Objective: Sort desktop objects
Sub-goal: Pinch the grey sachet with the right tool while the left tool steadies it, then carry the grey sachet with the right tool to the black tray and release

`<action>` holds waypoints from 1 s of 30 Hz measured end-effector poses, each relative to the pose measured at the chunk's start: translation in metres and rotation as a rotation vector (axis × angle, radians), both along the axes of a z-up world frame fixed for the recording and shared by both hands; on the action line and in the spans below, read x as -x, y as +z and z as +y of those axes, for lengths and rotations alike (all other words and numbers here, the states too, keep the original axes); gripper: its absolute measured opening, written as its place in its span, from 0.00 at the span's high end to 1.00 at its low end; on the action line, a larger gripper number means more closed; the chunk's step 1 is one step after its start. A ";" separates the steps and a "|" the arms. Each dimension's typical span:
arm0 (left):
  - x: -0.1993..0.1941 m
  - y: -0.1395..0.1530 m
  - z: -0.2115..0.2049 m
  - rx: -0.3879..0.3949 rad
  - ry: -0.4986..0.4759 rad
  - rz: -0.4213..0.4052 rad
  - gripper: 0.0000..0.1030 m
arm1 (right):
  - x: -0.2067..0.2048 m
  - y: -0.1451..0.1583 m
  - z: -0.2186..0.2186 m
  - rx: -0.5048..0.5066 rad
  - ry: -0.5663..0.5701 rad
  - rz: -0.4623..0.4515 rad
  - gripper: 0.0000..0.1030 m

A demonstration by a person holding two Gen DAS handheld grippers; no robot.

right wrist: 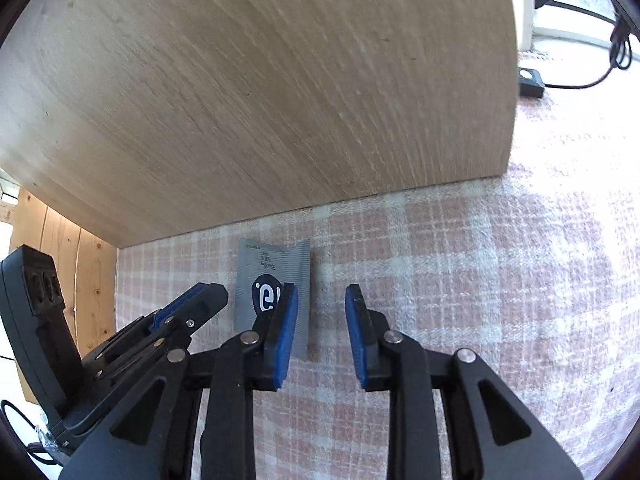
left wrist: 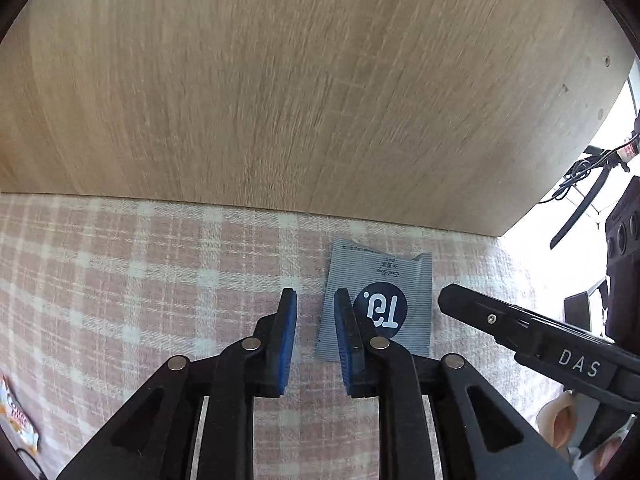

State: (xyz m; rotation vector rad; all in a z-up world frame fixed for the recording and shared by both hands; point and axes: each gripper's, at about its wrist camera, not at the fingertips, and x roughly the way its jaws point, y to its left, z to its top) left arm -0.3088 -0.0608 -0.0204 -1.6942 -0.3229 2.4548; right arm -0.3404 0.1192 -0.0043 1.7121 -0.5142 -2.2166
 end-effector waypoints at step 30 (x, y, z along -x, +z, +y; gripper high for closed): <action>-0.061 0.030 0.161 -0.012 -0.248 0.075 1.00 | -0.088 0.065 0.060 0.066 -0.036 0.056 0.96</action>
